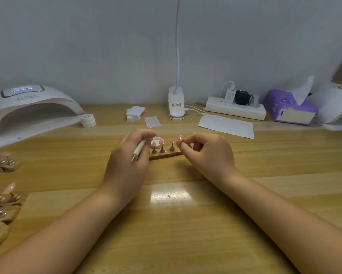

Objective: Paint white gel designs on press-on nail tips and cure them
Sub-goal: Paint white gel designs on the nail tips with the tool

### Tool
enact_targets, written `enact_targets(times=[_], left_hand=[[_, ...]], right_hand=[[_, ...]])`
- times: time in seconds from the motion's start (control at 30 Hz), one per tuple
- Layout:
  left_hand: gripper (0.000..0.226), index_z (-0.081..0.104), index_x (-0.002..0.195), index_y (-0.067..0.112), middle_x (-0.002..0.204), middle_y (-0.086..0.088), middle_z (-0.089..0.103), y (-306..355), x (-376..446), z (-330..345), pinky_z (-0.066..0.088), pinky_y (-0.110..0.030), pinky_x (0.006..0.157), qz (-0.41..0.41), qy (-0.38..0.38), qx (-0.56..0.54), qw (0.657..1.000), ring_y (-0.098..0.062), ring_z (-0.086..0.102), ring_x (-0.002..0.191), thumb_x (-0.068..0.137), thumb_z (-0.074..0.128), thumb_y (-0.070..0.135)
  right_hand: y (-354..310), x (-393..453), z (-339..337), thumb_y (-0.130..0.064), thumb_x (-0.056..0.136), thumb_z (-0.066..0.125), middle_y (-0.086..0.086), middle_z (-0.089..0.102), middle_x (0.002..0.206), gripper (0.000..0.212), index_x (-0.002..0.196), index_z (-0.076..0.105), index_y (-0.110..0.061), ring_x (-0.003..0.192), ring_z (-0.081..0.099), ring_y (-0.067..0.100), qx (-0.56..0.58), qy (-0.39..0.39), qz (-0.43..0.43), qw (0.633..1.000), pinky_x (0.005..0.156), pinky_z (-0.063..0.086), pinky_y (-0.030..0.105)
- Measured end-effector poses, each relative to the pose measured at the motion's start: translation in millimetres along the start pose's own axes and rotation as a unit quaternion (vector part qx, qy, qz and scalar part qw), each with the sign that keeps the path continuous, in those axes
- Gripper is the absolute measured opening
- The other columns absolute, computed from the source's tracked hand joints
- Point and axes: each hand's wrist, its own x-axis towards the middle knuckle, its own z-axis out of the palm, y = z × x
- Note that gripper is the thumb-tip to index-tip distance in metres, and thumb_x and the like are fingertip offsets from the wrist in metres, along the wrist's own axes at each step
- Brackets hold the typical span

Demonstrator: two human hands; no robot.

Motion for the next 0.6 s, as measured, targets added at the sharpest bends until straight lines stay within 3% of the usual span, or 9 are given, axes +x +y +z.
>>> enact_targets(times=[0.07, 0.23, 0.4, 0.6], left_hand=[[0.023, 0.059, 0.112, 0.028, 0.108, 0.007, 0.064, -2.3, 0.4, 0.5, 0.040, -0.007, 0.078, -0.017, -0.007, 0.031, 0.999, -0.002, 0.058, 0.099, 0.096, 0.054, 0.012], [0.034, 0.051, 0.128, 0.019, 0.124, 0.001, 0.058, -4.7, 2.6, 2.5, 0.038, -0.020, 0.088, -0.046, -0.053, 0.095, 0.993, -0.012, 0.054, 0.111, 0.095, 0.053, 0.011], [0.035, 0.050, 0.129, 0.017, 0.124, 0.000, 0.058, -4.1, 2.3, 3.3, 0.035, -0.017, 0.086, -0.054, -0.062, 0.101, 0.991, -0.014, 0.055, 0.111, 0.095, 0.054, 0.010], [0.036, 0.050, 0.129, 0.019, 0.124, 0.001, 0.059, -5.2, 2.3, 4.2, 0.033, -0.014, 0.081, -0.060, -0.067, 0.110, 0.990, -0.012, 0.055, 0.107, 0.094, 0.054, 0.011]], right_hand=[[-0.6, 0.2, 0.2, -0.040, 0.087, 0.066, -0.011, 0.052, 0.057, 0.020, 0.085, 0.075, -0.023, 0.055, 0.045, 0.008, 0.003, 0.004, -0.006, 1.000, 0.055, 0.044, 0.036], [4.5, 4.1, -0.2, -0.038, 0.088, 0.066, -0.013, 0.049, 0.057, 0.022, 0.086, 0.076, -0.019, 0.057, 0.044, 0.008, -0.010, -0.012, 0.006, 1.000, 0.057, 0.042, 0.032], [5.8, 5.1, 5.2, -0.040, 0.088, 0.064, -0.003, 0.060, 0.073, 0.021, 0.092, 0.076, -0.023, 0.068, 0.053, 0.014, -0.060, -0.060, 0.004, 0.996, 0.058, 0.035, 0.026], [6.0, 8.1, 8.5, -0.042, 0.092, 0.056, -0.003, 0.063, 0.079, 0.024, 0.094, 0.075, -0.027, 0.077, 0.059, 0.019, -0.131, -0.055, 0.016, 0.990, 0.057, 0.036, 0.027]])
